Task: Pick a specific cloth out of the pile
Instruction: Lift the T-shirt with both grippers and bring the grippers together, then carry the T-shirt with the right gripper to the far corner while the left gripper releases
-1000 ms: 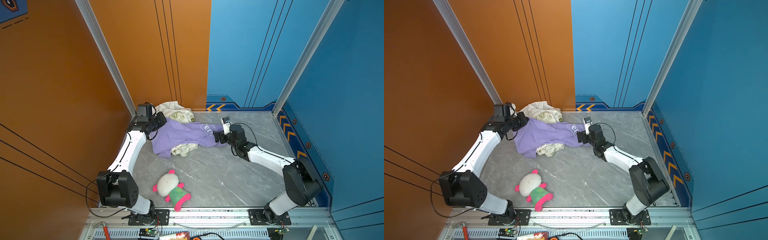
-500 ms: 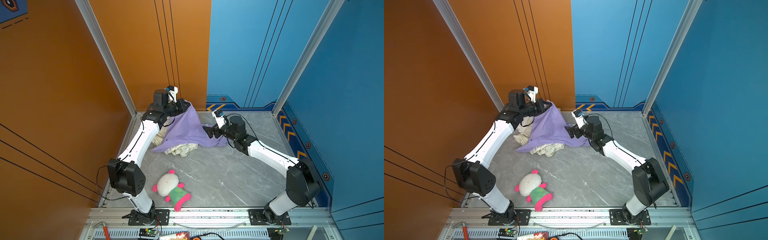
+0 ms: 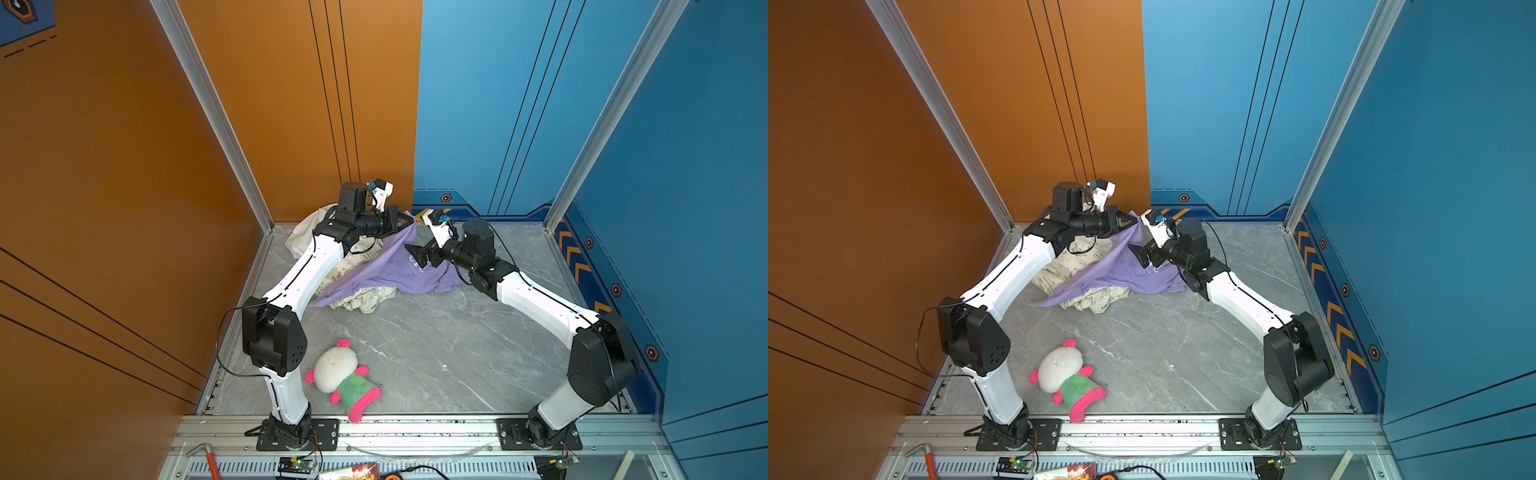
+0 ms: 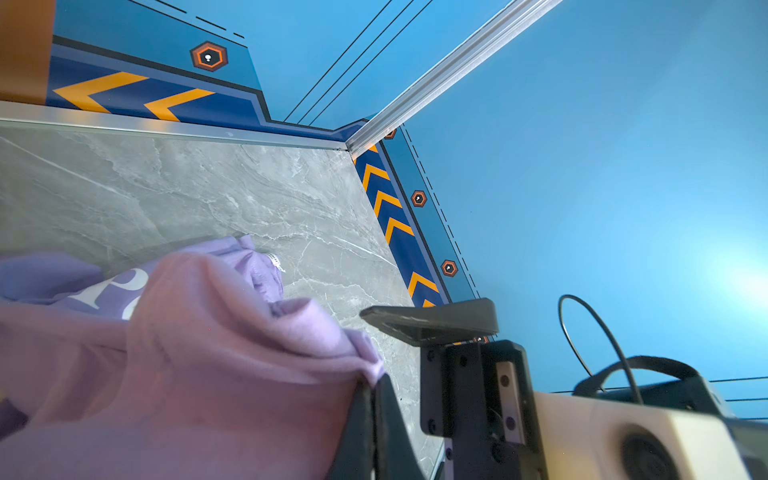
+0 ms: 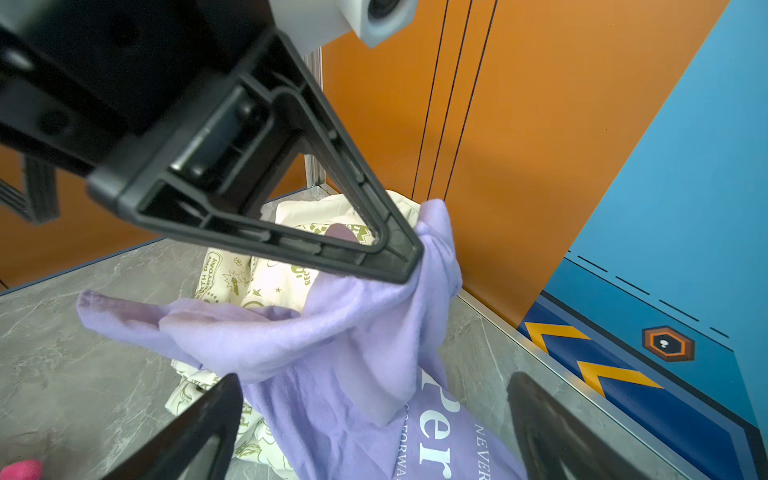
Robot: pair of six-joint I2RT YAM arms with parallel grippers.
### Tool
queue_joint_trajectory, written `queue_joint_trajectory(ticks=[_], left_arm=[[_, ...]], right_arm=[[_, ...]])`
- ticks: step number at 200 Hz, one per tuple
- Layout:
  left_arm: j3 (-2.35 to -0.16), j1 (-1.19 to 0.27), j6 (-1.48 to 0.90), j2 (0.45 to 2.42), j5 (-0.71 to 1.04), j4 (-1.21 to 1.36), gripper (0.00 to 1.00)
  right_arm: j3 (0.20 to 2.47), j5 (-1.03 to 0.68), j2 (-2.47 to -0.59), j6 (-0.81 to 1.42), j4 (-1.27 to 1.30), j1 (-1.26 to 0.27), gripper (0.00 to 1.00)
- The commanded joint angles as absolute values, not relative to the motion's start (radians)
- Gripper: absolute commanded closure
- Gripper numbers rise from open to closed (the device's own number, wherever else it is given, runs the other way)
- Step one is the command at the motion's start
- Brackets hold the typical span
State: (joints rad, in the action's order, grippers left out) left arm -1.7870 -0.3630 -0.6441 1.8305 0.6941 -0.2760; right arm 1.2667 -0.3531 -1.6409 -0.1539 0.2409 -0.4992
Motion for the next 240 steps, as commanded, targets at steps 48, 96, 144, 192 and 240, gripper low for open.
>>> queue_joint_trajectory(ticks=[48, 96, 144, 192, 240], left_arm=[[-1.845, -0.401, -0.650, 1.861, 0.732, -0.249, 1.00], [-1.842, -0.409, -0.657, 1.864, 0.718, -0.239, 1.00], [-1.848, -0.392, -0.666, 1.864, 0.683, -0.212, 0.89], [-1.836, -0.341, -0.631, 1.825, 0.606, -0.248, 0.44], [-1.782, -0.304, -0.570, 1.764, 0.524, -0.284, 0.19]], right_arm=[[1.371, -0.436, -1.743, -0.063, 0.282, -0.480, 0.23], [1.390, -0.449, -1.766, -0.022, 0.315, -0.474, 0.76], [1.378, -0.409, -1.752, -0.017, 0.311, -0.439, 1.00], [1.397, -0.355, -1.720, -0.025, 0.300, -0.341, 1.00], [1.443, -0.292, -1.685, -0.025, 0.295, -0.181, 1.00]])
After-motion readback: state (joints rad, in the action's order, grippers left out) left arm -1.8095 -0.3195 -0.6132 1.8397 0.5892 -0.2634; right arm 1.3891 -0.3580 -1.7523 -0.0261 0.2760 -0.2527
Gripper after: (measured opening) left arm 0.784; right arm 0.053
